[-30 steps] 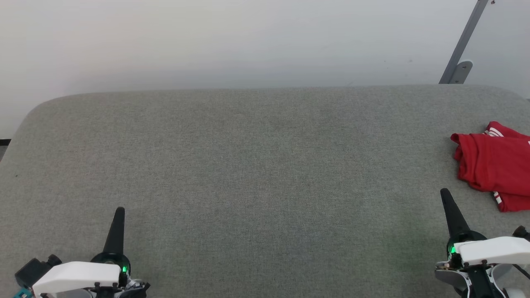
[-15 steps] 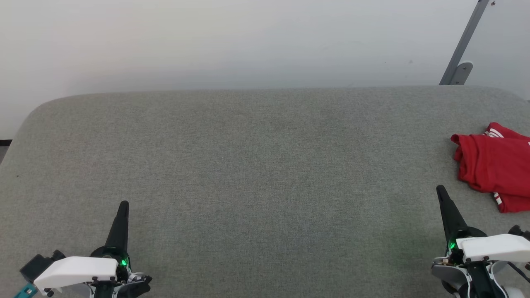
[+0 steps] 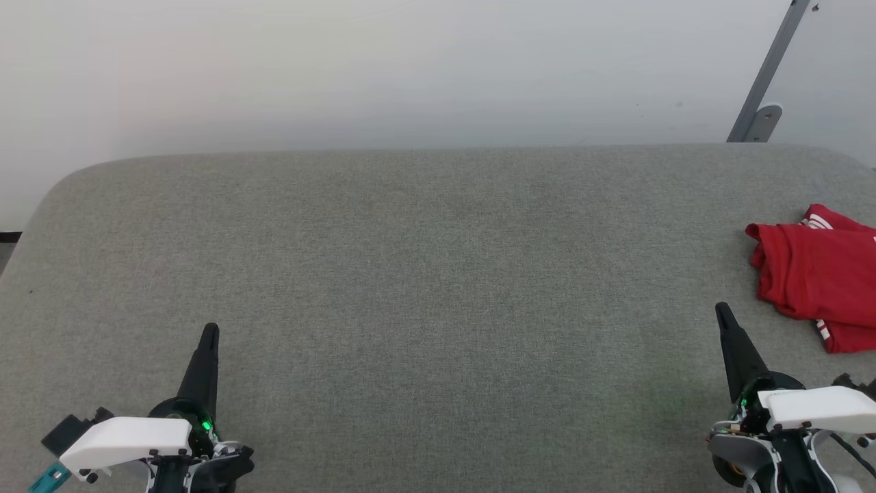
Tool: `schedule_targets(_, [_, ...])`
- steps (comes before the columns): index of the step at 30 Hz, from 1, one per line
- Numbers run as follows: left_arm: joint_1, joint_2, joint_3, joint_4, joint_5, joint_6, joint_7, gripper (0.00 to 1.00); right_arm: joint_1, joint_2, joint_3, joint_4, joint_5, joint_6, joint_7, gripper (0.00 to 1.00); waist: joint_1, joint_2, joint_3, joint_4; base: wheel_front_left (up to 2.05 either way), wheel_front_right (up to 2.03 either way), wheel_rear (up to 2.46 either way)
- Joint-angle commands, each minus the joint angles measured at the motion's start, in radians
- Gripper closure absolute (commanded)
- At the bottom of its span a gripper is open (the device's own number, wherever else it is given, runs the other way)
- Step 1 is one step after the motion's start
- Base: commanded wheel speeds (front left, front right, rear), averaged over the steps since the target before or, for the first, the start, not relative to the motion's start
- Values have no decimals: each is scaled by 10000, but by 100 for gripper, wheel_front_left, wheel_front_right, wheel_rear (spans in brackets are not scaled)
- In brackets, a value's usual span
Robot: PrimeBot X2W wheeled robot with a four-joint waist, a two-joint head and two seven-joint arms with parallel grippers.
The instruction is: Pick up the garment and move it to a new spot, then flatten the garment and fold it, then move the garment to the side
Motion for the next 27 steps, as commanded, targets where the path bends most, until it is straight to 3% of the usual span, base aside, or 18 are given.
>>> schedule_targets(1, [-204, -11, -12, 15, -275, -25, 75, 100, -155, 48, -45, -26, 198, 1, 74, 100, 0, 0, -4, 2, 0, 0, 0])
schedule_targets(12, [-346, -46, -34, 97, -949, -28, 273, 100, -185, 175, -87, -13, 863, 0, 271, 100, 0, 0, -31, 16, 0, 0, 0])
schedule_targets(27, [-365, -44, -33, 112, -1026, -28, 293, 100, -189, 190, -84, -9, 979, 0, 295, 100, 0, 0, -38, 19, 0, 0, 0])
